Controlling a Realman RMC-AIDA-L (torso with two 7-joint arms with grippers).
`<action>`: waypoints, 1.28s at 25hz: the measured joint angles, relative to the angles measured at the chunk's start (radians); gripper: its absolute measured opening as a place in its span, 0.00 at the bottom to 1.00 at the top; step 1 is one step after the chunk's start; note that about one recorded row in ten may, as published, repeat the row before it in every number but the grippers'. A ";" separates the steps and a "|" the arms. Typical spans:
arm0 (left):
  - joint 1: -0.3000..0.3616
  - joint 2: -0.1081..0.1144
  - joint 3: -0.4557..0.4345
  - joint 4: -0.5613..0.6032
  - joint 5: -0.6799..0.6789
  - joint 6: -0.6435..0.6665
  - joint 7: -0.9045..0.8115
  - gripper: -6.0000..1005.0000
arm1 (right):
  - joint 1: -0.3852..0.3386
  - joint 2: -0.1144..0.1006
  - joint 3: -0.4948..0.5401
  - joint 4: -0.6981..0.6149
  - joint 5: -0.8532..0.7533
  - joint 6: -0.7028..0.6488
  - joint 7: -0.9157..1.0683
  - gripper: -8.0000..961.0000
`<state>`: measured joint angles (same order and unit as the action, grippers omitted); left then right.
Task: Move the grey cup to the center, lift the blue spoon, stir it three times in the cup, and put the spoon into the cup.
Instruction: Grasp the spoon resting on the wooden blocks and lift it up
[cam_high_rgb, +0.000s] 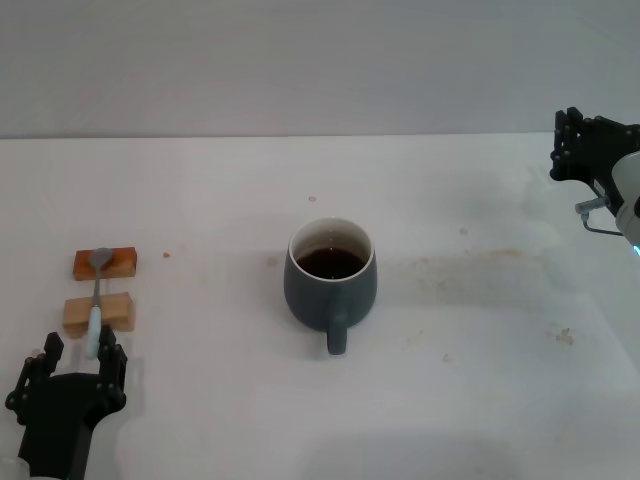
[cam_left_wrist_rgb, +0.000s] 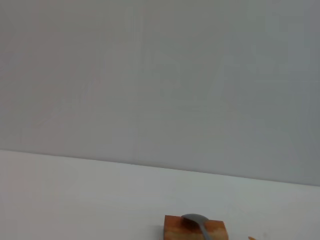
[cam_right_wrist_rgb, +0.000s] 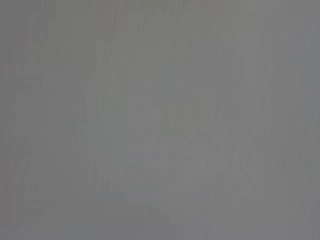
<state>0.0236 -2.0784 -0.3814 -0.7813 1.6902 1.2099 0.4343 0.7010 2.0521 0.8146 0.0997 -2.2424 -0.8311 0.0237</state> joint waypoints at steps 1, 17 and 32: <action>0.000 0.000 0.003 -0.001 -0.001 0.000 0.000 0.56 | 0.000 0.000 0.000 0.000 0.001 0.000 0.000 0.08; -0.040 0.000 0.051 0.021 -0.070 -0.023 -0.005 0.56 | 0.000 0.000 0.000 0.001 0.002 0.000 -0.001 0.08; -0.072 0.000 0.053 0.040 -0.089 -0.024 -0.026 0.54 | 0.000 0.000 0.000 0.002 0.001 0.000 -0.001 0.08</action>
<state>-0.0485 -2.0785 -0.3281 -0.7410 1.6009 1.1856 0.4079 0.7010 2.0525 0.8145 0.1013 -2.2415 -0.8315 0.0229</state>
